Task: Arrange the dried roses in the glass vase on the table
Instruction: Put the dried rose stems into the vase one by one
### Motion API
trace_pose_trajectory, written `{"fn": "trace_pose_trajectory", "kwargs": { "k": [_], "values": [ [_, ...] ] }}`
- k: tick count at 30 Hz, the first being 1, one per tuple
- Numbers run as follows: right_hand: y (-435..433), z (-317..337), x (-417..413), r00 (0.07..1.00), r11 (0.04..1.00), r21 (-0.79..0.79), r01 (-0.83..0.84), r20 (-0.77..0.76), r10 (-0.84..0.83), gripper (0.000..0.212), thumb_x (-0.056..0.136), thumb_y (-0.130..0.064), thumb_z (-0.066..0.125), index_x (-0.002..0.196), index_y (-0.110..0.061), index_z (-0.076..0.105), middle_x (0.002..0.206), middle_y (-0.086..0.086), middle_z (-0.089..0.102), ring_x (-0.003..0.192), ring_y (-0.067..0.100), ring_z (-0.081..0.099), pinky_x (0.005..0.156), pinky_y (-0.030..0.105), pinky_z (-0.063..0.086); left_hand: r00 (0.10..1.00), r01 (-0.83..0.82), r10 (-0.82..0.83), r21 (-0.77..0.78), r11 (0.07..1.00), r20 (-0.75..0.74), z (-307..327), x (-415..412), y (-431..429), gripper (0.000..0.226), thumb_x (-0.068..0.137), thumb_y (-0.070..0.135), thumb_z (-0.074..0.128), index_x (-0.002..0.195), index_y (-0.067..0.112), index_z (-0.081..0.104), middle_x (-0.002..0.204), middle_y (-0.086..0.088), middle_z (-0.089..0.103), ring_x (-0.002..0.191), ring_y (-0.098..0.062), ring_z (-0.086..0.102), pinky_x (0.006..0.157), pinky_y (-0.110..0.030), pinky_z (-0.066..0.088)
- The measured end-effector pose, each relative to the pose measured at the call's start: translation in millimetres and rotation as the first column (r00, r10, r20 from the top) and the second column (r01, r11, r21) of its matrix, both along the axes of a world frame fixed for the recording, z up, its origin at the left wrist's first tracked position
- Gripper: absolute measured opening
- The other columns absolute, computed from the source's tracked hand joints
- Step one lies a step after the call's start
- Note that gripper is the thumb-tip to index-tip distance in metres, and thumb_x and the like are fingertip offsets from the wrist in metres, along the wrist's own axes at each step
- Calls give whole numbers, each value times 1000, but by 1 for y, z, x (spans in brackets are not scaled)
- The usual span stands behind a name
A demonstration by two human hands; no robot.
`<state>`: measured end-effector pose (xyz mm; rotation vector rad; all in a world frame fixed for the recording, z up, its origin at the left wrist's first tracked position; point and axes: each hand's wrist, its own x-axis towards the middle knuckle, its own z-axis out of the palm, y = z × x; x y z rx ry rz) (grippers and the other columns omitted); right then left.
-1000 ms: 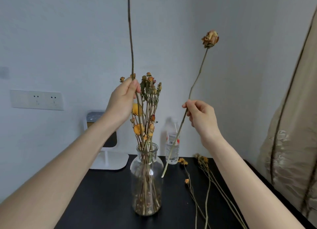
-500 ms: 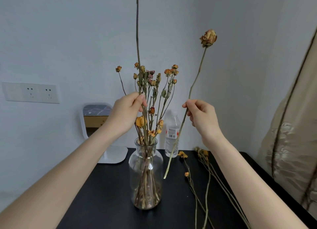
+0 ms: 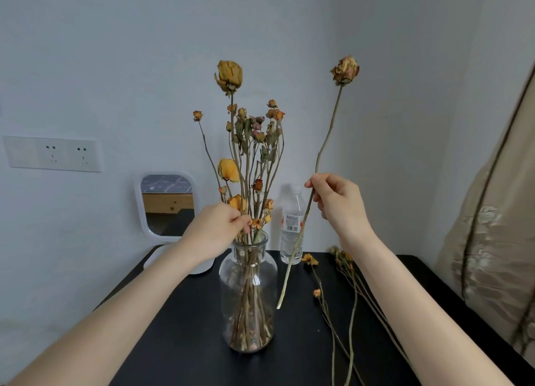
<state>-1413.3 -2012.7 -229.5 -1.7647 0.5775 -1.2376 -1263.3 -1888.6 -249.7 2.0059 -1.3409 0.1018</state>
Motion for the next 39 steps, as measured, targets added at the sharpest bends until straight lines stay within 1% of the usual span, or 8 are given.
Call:
{"fn": "trace_pose_trajectory", "kwargs": {
  "k": [4, 10, 17, 20, 22, 27, 33, 39],
  "values": [
    [0, -4, 2, 1000, 1000, -1, -20, -12, 20, 29, 95, -24, 47, 72, -21, 63, 61, -4, 48, 51, 8, 39, 46, 18, 33, 1000, -25, 24, -30, 999, -9, -2, 1, 0, 37, 93, 31, 49, 63, 15, 62, 54, 3, 54, 54, -9, 52, 57, -25, 41],
    [1, -7, 6, 999, 999, -1, -38, -7, 38, 29, 96, -22, 47, 72, -21, 63, 61, -4, 48, 52, 5, 41, 54, 18, 32, 998, -56, 41, -341, 938, -51, 7, -2, -2, 26, 95, 26, 47, 92, 13, 69, 87, 2, 68, 77, -11, 60, 67, -17, 42],
    [2, -11, 6, 999, 999, 0, -34, -20, 34, 29, 96, -22, 47, 72, -21, 63, 60, -5, 48, 52, 3, 42, 54, 16, 33, 987, 121, -125, -49, 991, -105, -4, 4, 2, 24, 94, 22, 48, 88, 16, 70, 39, 10, 47, 39, 0, 44, 51, -12, 38],
    [2, -12, 7, 999, 999, 5, -41, -22, 41, 29, 96, -21, 47, 71, -21, 63, 60, -5, 48, 50, 2, 41, 54, 16, 32, 988, 99, -102, -30, 995, -119, -12, 6, 5, 26, 93, 24, 50, 93, 10, 72, 63, 11, 66, 59, 3, 58, 56, -8, 42],
    [3, -13, 7, 999, 999, 3, -41, -25, 41, 29, 96, -21, 47, 71, -21, 63, 60, -5, 48, 47, 1, 41, 54, 16, 32, 994, 52, -57, -54, 997, -97, -16, 8, 4, 26, 92, 27, 52, 98, 11, 72, 89, 1, 72, 81, -7, 64, 72, -21, 50],
    [3, -12, 9, 999, 999, -2, -37, -27, 37, 29, 96, -23, 47, 73, -20, 64, 60, -5, 48, 49, 2, 40, 54, 17, 32, 980, -167, 199, -430, 887, 30, -38, 0, 9, 24, 81, 43, 59, 78, 20, 56, 51, 12, 46, 49, -6, 48, 52, -21, 41],
    [2, -5, 7, 999, 1000, -17, -23, -23, 23, 29, 97, -22, 46, 72, -21, 63, 61, -4, 48, 52, 7, 39, 53, 19, 32, 930, -162, 23, -354, 921, -366, -63, -8, -13, 82, 61, 53, 75, 124, 24, 30, 117, 10, 40, 106, -6, 43, 88, -22, 37],
    [-2, 7, 2, 1000, 999, -47, -8, 16, 9, 30, 97, -21, 45, 73, -20, 62, 59, -5, 47, 50, 7, 37, 48, 17, 31, 907, -162, 2, -345, 924, -421, -59, -10, -43, 65, 67, 43, 77, 108, 29, 28, 101, 16, 46, 91, -4, 45, 75, -18, 37]
  ]
}}
